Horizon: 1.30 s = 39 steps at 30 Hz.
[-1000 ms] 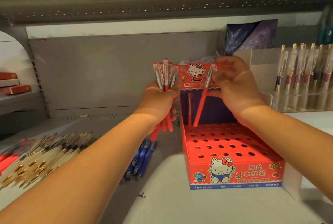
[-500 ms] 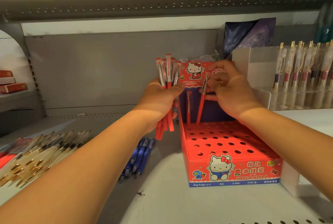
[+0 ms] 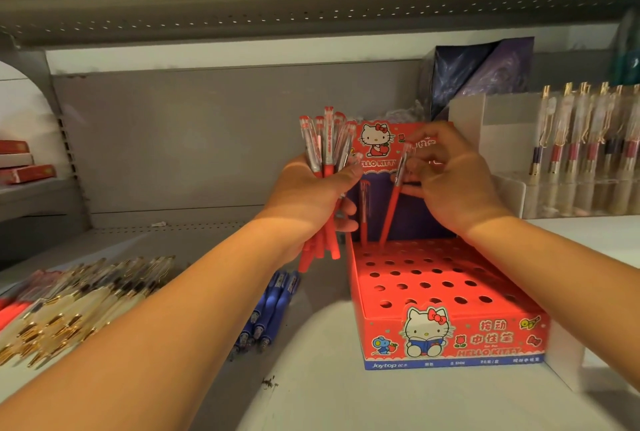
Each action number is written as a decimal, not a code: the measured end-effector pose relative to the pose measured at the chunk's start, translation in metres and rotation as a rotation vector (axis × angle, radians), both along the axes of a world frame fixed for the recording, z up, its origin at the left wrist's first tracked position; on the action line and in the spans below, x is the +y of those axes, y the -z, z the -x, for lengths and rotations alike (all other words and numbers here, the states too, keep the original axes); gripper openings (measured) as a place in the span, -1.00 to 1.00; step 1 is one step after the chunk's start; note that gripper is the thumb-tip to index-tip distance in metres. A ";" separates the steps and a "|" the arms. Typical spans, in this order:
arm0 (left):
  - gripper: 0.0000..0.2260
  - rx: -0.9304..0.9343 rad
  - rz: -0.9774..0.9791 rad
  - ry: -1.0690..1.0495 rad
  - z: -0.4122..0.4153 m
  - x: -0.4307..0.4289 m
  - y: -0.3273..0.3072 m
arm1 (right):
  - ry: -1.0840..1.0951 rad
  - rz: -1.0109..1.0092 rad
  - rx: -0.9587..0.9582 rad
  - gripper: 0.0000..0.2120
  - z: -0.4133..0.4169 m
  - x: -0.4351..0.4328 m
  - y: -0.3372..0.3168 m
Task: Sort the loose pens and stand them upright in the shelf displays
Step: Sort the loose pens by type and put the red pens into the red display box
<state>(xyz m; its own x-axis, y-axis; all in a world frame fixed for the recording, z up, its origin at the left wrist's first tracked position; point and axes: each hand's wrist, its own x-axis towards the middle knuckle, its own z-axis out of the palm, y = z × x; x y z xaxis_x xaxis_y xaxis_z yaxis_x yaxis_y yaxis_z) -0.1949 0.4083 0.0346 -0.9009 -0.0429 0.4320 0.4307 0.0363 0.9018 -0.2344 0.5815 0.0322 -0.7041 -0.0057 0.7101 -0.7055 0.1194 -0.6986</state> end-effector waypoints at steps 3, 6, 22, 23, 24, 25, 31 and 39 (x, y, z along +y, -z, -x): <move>-0.95 -0.001 0.016 -0.003 -0.001 0.000 0.000 | -0.019 -0.033 0.003 -0.56 0.000 0.001 -0.001; -0.95 0.001 0.024 -0.007 -0.002 0.001 0.001 | -0.021 -0.056 0.020 -0.56 0.000 0.000 0.000; -0.92 -0.001 0.038 0.010 -0.007 0.004 0.001 | 0.112 -0.340 0.068 -0.63 0.005 -0.003 0.005; -0.92 0.000 0.036 0.011 -0.006 0.004 0.001 | 0.085 -0.281 0.086 -0.64 0.002 -0.005 0.002; -0.92 0.001 0.032 0.013 -0.006 0.004 0.001 | 0.016 -0.199 0.079 -0.65 -0.001 -0.006 -0.001; -0.92 0.002 0.028 0.018 -0.006 0.004 0.001 | -0.079 -0.116 0.053 -0.67 -0.004 -0.007 -0.004; -0.95 -0.017 0.021 0.062 -0.006 0.003 0.003 | -0.407 -0.019 -0.100 -0.75 -0.013 -0.012 0.001; -0.89 -0.106 -0.109 0.164 -0.012 0.006 0.000 | -0.458 0.132 -0.147 -0.86 -0.013 -0.012 -0.002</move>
<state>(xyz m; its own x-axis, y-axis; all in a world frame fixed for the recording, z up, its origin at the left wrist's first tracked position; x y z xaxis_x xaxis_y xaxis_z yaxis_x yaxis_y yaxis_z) -0.1834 0.4143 0.0350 -0.9398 0.0665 0.3351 0.3251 -0.1268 0.9371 -0.2219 0.5697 0.0343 -0.7431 -0.2549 0.6188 -0.5574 -0.2760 -0.7831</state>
